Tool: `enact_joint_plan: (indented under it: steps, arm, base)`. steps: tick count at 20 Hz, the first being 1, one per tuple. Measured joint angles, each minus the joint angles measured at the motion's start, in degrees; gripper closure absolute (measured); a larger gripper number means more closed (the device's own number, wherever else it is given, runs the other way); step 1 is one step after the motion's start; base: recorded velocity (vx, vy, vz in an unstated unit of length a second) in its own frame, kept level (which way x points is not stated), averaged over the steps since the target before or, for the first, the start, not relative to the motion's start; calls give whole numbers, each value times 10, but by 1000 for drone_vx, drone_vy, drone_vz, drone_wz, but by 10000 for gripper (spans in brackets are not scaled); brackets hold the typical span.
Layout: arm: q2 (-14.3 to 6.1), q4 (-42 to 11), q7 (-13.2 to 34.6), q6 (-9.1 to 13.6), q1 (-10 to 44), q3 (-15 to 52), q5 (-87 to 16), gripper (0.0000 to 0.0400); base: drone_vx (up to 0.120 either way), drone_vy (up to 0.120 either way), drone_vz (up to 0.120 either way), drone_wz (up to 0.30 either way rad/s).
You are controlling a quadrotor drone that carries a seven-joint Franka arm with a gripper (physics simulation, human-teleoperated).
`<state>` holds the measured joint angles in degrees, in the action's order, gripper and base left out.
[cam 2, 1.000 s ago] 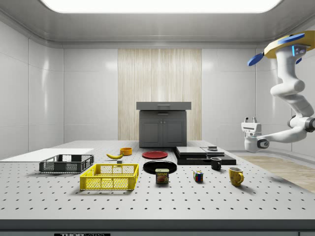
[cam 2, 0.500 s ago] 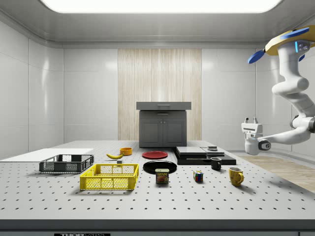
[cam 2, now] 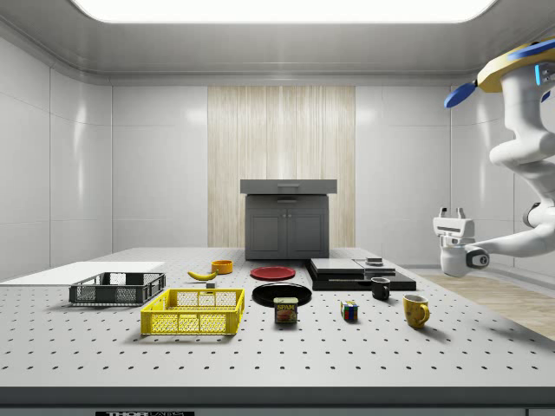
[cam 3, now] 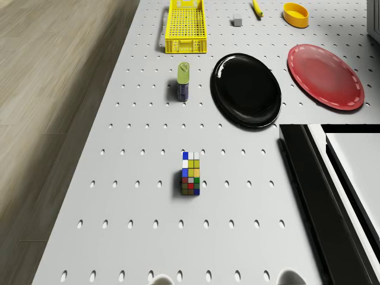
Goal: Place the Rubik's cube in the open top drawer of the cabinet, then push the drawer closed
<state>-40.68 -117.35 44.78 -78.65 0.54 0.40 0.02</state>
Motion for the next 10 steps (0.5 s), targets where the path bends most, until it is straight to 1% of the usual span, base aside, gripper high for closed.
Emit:
enact_joint_plan:
  steps: [7, 8, 10]
  arm:
    - [-2, -2, 0, -3, 1, 3, -4, 0]
    - [-2, -2, 1, -3, 1, 4, -5, 0]
    - [-3, -3, 1, -4, 2, 6, -8, 0]
  base:
    - [120, 120, 0, 0]
    - [120, 120, -80, 0]
    - [120, 120, -120, 0]
